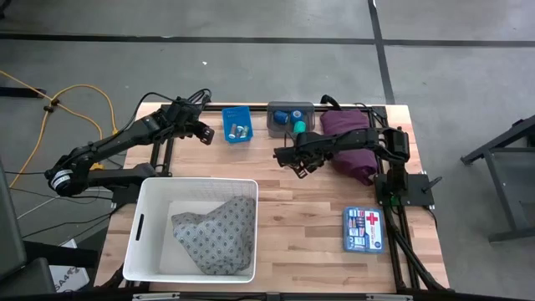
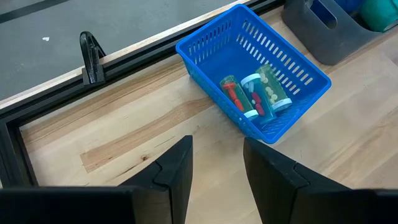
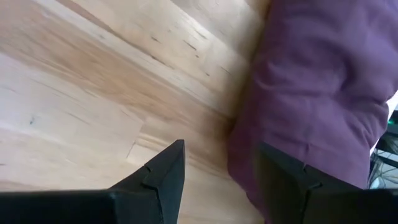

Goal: Pick & place medical supplies in basket/bin
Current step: Put the purple patient gown into the white bin

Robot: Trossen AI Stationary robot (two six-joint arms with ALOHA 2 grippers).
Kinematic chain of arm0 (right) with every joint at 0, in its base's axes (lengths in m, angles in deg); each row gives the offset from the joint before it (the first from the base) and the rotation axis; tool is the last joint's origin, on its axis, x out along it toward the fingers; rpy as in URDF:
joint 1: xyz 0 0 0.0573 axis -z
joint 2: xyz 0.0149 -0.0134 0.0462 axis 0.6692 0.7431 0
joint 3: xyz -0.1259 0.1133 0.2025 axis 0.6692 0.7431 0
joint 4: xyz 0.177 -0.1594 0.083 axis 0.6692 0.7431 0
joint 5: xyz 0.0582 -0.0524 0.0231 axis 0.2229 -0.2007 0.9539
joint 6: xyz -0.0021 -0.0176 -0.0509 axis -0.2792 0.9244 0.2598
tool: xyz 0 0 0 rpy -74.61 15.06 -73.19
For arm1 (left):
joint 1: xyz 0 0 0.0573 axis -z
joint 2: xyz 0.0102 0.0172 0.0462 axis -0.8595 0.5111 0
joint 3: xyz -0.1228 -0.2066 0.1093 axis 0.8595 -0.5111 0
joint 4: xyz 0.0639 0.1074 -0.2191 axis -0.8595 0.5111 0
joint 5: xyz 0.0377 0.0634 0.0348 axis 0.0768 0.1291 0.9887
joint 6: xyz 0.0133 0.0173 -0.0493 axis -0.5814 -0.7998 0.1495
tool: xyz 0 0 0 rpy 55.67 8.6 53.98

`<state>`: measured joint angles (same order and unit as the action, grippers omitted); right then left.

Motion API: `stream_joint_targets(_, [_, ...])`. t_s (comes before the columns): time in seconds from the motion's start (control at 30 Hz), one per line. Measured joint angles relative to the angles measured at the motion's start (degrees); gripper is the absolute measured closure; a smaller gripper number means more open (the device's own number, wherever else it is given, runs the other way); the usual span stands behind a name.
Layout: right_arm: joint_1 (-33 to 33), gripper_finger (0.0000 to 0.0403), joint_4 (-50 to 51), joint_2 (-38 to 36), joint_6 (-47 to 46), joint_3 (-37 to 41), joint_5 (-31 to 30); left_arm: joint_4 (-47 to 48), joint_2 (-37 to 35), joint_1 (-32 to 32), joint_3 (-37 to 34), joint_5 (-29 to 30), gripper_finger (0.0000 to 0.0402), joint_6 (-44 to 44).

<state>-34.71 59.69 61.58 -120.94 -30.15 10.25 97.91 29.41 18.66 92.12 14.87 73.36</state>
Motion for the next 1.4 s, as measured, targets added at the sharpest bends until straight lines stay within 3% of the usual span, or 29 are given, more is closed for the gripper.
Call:
stream_joint_targets(0.4, [0.8,0.0231,-6.8,0.0,-2.3,0.0,-1.7,0.0,0.0,0.0,0.0,0.0,0.0265,0.0])
stream_joint_targets(0.77, [2.7,0.0231,-15.0,0.0,8.9,0.0,-1.2,0.0,0.0,0.0,0.0,0.0,0.0265,0.0])
stream_joint_targets(0.97, [2.9,0.0231,-14.9,0.0,4.7,0.0,-1.1,0.0,0.0,0.0,0.0,0.0,0.0265,0.0])
stream_joint_targets(1.4, [2.8,0.0231,-15.6,0.0,5.4,0.0,-1.3,0.0,0.0,0.0,0.0,0.0,0.0265,0.0])
